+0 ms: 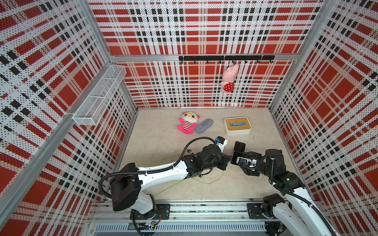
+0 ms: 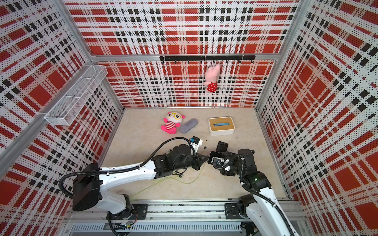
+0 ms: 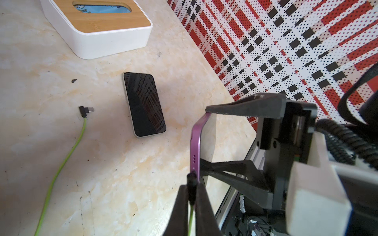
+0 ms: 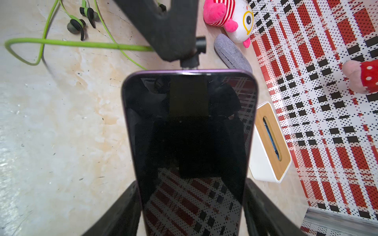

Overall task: Plug wired earphones into phones
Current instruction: Insert the wired earphone into the phone, then place the phone at the center of the board.

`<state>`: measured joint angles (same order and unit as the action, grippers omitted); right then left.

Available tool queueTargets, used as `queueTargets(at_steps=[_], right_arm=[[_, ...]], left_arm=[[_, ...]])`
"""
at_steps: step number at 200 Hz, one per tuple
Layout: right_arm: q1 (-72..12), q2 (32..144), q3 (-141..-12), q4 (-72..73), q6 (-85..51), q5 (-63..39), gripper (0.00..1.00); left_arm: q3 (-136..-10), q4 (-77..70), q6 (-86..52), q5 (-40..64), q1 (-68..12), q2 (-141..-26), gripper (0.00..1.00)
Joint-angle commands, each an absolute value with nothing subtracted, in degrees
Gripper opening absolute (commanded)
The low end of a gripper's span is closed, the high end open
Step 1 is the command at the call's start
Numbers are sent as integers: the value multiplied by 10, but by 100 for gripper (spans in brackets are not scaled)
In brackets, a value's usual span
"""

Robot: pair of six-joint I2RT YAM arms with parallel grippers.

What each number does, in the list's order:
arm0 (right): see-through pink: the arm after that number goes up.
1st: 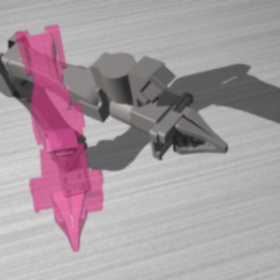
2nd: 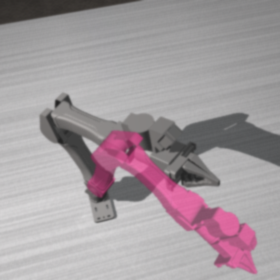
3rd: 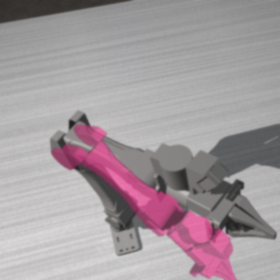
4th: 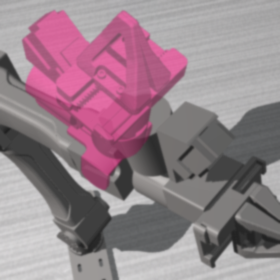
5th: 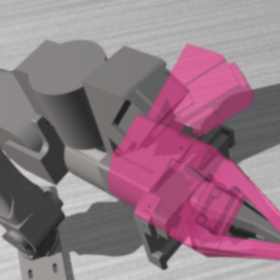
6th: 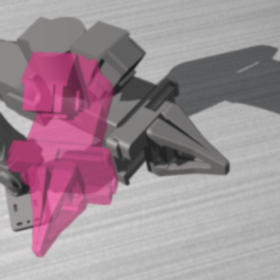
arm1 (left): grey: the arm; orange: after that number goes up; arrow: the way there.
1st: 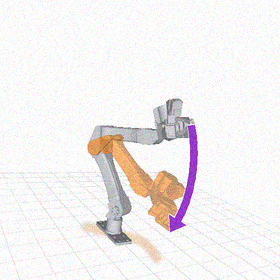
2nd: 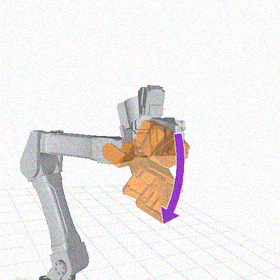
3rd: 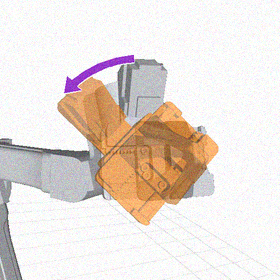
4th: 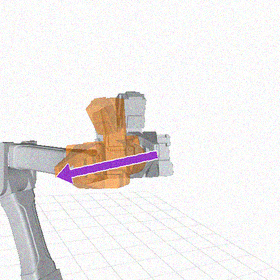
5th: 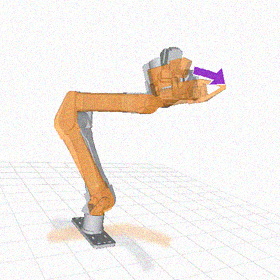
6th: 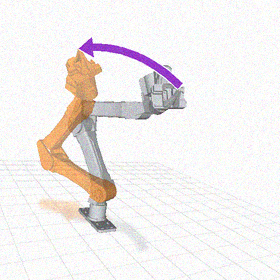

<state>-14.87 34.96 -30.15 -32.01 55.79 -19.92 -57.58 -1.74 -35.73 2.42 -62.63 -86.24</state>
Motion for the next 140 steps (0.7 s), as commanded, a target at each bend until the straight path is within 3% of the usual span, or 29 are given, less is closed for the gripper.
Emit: queueTargets(at_steps=[1,16,37,70,85,140], right_arm=[[-159,334,-340,-287,558,-282,59],[-159,335,-346,-302,564,-277,59],[-159,339,-347,-332,575,-256,59],[-158,375,-337,-419,611,-214,59],[-158,398,-325,-442,620,-185,60],[-150,515,-296,-440,624,-124,62]], left_arm=[[-577,-37,-355,49,-631,-879,0],[-583,-37,-352,46,-634,-886,0],[-588,-21,-347,21,-628,-885,19],[-547,-34,-350,-28,-602,-834,68],[-519,-39,-350,-48,-582,-802,83],[-415,-35,-327,-126,-498,-684,98]])
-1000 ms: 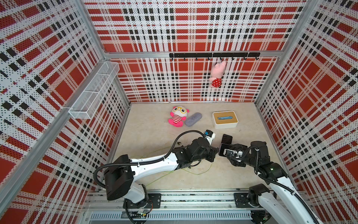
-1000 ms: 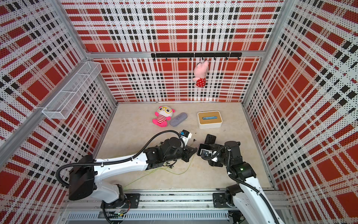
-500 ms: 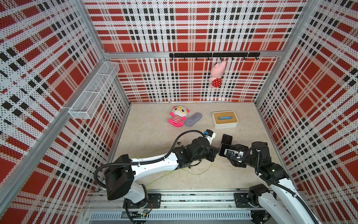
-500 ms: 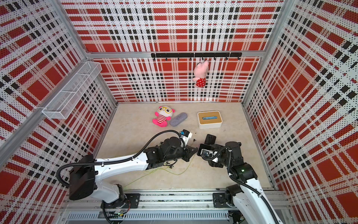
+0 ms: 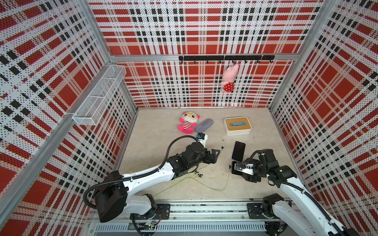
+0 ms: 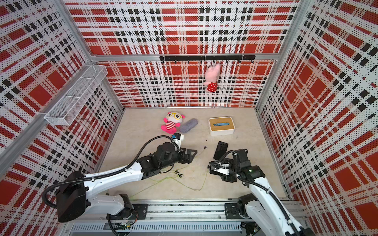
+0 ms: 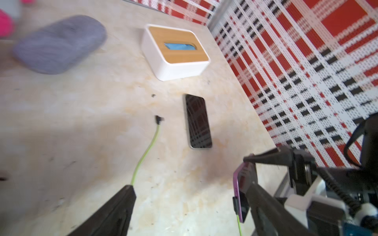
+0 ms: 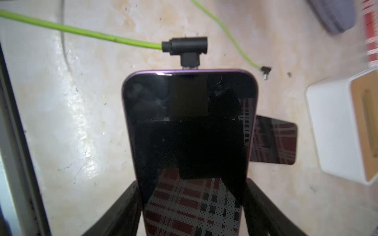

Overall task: Plug wired earphones into phones
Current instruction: Place the phone at the center of the board.

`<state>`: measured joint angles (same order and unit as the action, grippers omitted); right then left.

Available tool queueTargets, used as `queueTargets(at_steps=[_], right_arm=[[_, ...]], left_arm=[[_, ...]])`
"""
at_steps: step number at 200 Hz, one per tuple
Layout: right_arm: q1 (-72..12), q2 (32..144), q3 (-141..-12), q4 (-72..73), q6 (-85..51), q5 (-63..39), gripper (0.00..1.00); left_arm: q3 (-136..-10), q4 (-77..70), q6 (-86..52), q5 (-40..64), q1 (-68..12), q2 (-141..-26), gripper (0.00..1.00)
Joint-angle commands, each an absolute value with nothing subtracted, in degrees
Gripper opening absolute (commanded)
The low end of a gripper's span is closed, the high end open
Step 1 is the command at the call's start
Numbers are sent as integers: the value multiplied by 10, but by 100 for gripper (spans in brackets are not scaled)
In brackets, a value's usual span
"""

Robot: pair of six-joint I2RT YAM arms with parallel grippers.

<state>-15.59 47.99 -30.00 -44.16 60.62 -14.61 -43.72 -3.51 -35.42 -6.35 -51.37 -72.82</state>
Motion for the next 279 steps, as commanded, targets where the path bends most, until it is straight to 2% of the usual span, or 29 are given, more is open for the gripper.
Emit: queueTargets(at_steps=[1,42,100,122,139,155,184,210,225,241,265,279], right_arm=[[-150,518,-297,-440,623,-123,62],[-142,601,-297,-419,628,-81,65],[-142,673,-298,-411,629,-57,75],[-142,684,-301,-406,625,-54,83],[-142,686,-305,-408,621,-51,100],[-142,680,-312,-416,618,-47,100],[-142,638,-348,-429,581,-47,100],[-142,595,-412,-451,489,-104,100],[-142,569,-435,-430,423,-145,100],[-142,552,-449,-363,287,-113,100],[-143,558,-509,-359,155,-63,100],[-142,566,-551,-378,79,-30,100]], left_arm=[[-414,-34,-326,-129,-497,-682,98],[-342,-30,-329,-191,-434,-599,98],[-292,-35,-313,-202,-362,-530,98],[-309,-3,-364,-192,-333,-539,98],[-324,18,-361,-184,-318,-540,98],[-345,66,-345,-213,-310,-536,98],[-363,82,-260,-160,-294,-538,98],[-428,126,-262,-140,-310,-602,99],[-478,147,-253,-178,-370,-662,96],[-538,158,-235,-220,-442,-735,93],[-637,171,-245,-164,-477,-858,74],[-695,182,-247,-154,-494,-929,69]])
